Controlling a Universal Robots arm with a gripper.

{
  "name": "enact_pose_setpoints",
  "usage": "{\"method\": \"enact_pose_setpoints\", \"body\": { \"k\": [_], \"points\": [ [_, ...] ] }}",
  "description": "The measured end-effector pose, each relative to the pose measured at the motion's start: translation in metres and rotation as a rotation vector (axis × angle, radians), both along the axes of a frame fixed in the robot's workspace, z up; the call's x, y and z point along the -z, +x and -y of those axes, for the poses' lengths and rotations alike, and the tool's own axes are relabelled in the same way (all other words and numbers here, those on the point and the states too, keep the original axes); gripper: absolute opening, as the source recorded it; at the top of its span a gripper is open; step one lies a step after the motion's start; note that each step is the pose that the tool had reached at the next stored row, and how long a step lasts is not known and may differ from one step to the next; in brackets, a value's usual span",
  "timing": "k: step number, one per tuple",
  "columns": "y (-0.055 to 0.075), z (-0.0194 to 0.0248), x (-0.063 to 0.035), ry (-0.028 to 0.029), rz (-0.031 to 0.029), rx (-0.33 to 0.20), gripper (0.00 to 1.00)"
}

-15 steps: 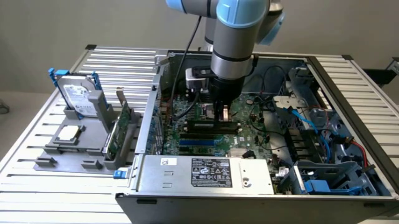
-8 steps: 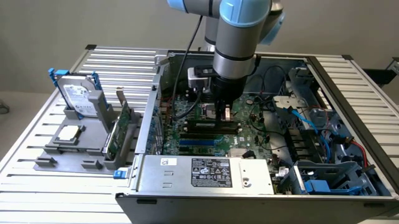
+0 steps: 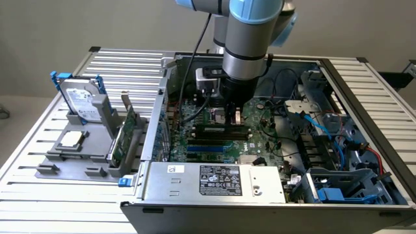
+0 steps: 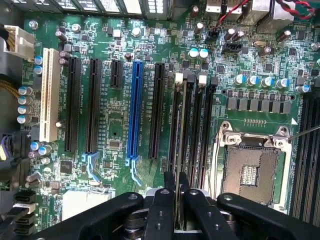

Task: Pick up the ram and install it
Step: 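Insert the ram into the slot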

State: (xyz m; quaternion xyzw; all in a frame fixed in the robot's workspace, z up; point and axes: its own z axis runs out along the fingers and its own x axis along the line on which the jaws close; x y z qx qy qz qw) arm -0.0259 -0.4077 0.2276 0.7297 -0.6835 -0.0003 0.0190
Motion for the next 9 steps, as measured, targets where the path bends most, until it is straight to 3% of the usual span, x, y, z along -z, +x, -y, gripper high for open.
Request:
{"method": "enact_pose_setpoints", "body": {
  "k": [6,9],
  "points": [
    [0.0000,0.0000,0.0026,-0.0165,0.0006,0.000,0.14],
    [0.0000,0.0000,0.0047,-0.0174,0.0013,0.000,0.14]
  ]
}}
